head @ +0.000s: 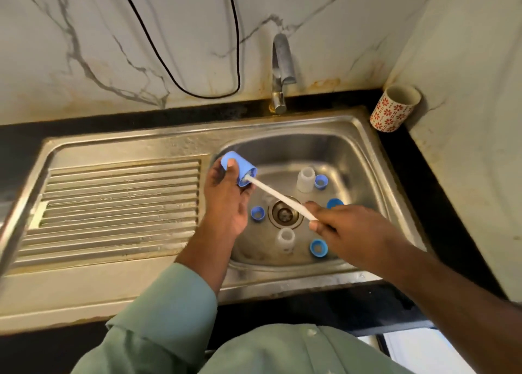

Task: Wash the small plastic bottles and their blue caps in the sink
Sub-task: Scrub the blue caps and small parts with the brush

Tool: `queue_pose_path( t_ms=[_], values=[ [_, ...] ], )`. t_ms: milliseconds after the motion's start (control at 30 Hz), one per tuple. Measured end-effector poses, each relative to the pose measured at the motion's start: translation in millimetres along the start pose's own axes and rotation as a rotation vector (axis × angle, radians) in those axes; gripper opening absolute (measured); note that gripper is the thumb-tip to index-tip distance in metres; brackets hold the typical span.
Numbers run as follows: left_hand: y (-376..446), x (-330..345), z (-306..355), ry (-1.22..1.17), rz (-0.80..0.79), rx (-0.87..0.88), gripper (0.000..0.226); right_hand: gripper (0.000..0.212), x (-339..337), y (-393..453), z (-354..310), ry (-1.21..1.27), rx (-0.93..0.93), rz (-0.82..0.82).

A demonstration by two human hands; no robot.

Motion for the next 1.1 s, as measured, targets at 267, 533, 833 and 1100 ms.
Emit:
queue_pose_path(
  t_ms=[267, 533, 833, 1100],
  values=[
    [-8, 0, 25, -0.125, -0.061, 0.078, 0.017, 0.025, 11, -13, -8, 0.887, 0.124, -0.179],
    [-13, 0, 22, -0.140, -0.110, 0.020, 0.022, 0.025, 18, -12, -3, 0.673, 0.125, -0.023],
    [-18, 18, 24, -0.076, -0.062, -0.091, 0.054, 0.036, 18, -21, -21, 0.287, -0.102, 0.062],
    [-17, 26, 23, -0.316, -0.199, 0.006, 0.062, 0.027, 21, -28, -7, 0.569, -0.071, 0.072]
  ],
)
Point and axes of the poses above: each hand's wrist, its own y-axis towards the middle knuckle, its own x-axis out of the palm, z = x × y, the point moved 5 cm from there along y, towards the middle knuckle, and after that the axes turned 4 degrees about x, right-handed, at the moved point
